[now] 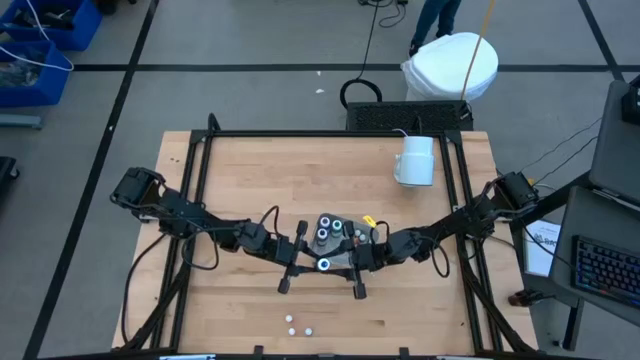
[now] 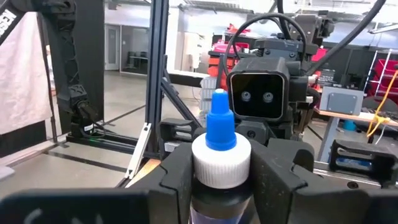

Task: Pick & Place food coloring
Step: Adjust the big blue food coloring in the gray bin

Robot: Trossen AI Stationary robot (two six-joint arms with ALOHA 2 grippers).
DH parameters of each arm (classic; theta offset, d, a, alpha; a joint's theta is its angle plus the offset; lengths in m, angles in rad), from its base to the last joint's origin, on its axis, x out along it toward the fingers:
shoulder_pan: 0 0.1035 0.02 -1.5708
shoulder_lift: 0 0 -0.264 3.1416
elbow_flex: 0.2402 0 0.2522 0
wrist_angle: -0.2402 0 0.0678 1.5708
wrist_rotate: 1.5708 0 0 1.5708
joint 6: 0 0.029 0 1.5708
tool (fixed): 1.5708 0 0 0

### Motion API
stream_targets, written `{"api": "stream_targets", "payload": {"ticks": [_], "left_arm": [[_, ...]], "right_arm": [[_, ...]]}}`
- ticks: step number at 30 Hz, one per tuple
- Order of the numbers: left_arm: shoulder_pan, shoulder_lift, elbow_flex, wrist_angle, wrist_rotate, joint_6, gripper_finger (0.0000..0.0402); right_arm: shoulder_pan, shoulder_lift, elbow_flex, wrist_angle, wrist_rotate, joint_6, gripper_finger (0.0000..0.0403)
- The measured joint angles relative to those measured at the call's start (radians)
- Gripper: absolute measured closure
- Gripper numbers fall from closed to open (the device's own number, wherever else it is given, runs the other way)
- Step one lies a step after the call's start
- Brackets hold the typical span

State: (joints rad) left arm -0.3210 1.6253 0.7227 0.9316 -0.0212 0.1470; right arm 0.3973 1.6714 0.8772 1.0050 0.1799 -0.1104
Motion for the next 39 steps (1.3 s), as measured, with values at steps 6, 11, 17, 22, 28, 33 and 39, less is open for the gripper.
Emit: {"api": "stream_targets", "payload": {"ticks": [6,11,17,22,28,33,39], "left_arm": [[0.000,0.000,0.000,-0.014,-0.005,-0.020,0.0266],[0.000,0.000,0.000,-0.019,-0.005,-0.027,0.0203],[-0.005,0.000,0.000,-0.020,-0.036,-0.006,0.0107],[-0.005,0.000,0.000,0.005,-0.040,0.016,0.0034],[-0.021,-0.058,0.000,0.011,-0.031,0.043,0.0016],[-0.073,-0.194,0.001,-0.122,-0.027,0.000,0.0036],[-0.223,-0.494,0.001,-0.616,-0.288,-0.025,0.0102]], "right_arm": [[0.000,0.000,0.000,-0.005,0.003,0.014,0.0290],[0.000,0.000,0.000,-0.017,0.000,0.033,0.0290],[0.001,0.000,0.001,-0.047,-0.002,0.045,0.0290],[0.002,0.000,0.001,-0.075,-0.007,0.061,0.0291],[0.002,0.001,0.001,-0.104,-0.005,0.071,0.0291],[0.004,0.001,0.001,-0.139,-0.002,0.091,0.0291],[0.022,0.000,0.001,-0.188,0.014,0.099,0.0291]]}}
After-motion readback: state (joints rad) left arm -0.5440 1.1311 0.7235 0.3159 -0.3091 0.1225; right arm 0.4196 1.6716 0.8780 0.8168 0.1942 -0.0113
